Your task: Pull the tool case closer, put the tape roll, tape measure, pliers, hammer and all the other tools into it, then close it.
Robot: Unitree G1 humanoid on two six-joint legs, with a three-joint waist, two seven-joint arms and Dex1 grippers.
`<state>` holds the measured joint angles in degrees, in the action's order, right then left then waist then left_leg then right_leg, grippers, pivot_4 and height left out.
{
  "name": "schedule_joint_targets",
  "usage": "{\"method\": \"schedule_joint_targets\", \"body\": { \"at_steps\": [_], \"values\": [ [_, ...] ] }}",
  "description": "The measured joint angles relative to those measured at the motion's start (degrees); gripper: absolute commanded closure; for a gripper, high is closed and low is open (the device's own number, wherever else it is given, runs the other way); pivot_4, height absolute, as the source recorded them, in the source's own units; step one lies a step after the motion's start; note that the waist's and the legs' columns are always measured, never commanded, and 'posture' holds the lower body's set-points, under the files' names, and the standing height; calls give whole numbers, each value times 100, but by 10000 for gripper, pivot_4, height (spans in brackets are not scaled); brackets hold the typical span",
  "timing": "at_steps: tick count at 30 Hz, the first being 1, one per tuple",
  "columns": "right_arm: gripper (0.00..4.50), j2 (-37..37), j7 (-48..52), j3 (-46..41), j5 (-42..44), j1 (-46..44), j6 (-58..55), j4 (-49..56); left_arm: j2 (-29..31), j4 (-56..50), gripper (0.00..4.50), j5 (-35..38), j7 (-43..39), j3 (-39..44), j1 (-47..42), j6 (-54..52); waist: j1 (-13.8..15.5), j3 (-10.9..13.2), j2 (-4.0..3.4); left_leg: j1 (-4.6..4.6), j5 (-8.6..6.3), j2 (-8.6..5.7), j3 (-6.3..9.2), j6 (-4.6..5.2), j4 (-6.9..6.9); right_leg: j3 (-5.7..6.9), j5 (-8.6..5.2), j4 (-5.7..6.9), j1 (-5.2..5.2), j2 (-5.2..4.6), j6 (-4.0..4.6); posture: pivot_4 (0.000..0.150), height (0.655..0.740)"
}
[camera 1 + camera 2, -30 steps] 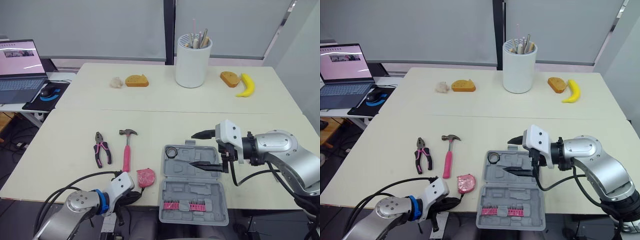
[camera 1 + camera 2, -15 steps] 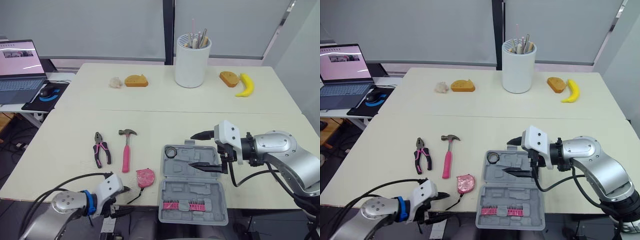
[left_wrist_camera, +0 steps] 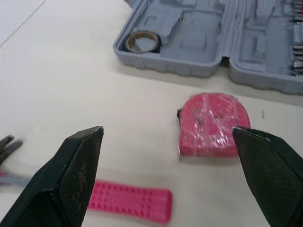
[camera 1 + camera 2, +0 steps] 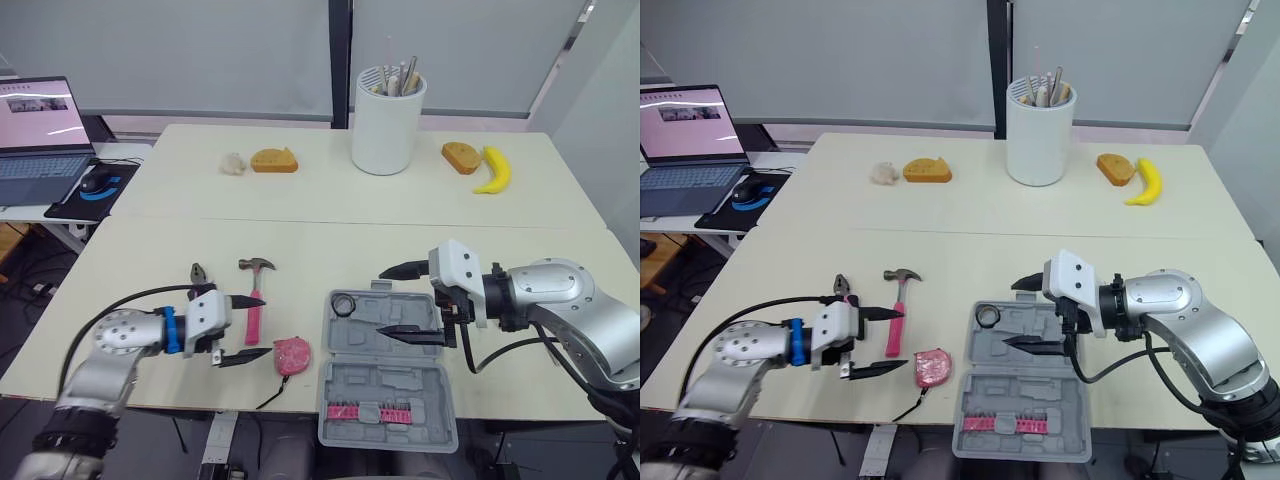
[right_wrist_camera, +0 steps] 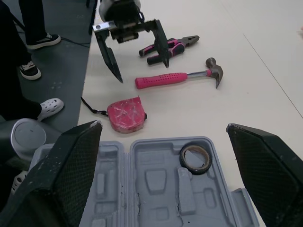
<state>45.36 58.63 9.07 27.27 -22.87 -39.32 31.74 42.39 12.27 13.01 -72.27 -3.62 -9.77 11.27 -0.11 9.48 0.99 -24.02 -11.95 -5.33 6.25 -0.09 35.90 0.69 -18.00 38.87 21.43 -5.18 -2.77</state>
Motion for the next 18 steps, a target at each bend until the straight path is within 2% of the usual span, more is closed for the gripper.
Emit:
{"method": "schedule_joint_targets", "body": {
  "at_steps": [7, 18],
  "values": [
    [0, 224, -31, -129, 149, 43, -234, 165, -79, -282, 114, -44, -67, -231, 153, 15, -53, 1, 1, -2, 0, 5, 3, 0, -3, -3, -1, 6, 0, 6, 1, 1500, 7400],
    [0, 324, -260, -236, 302, 216, -365, 370, -153, -799, 114, -312, 568, -298, 681, -251, -16, 1, 1, -2, 0, 4, 3, 0, -2, -2, -1, 5, 1, 4, 1, 1500, 7400]
  ]
}}
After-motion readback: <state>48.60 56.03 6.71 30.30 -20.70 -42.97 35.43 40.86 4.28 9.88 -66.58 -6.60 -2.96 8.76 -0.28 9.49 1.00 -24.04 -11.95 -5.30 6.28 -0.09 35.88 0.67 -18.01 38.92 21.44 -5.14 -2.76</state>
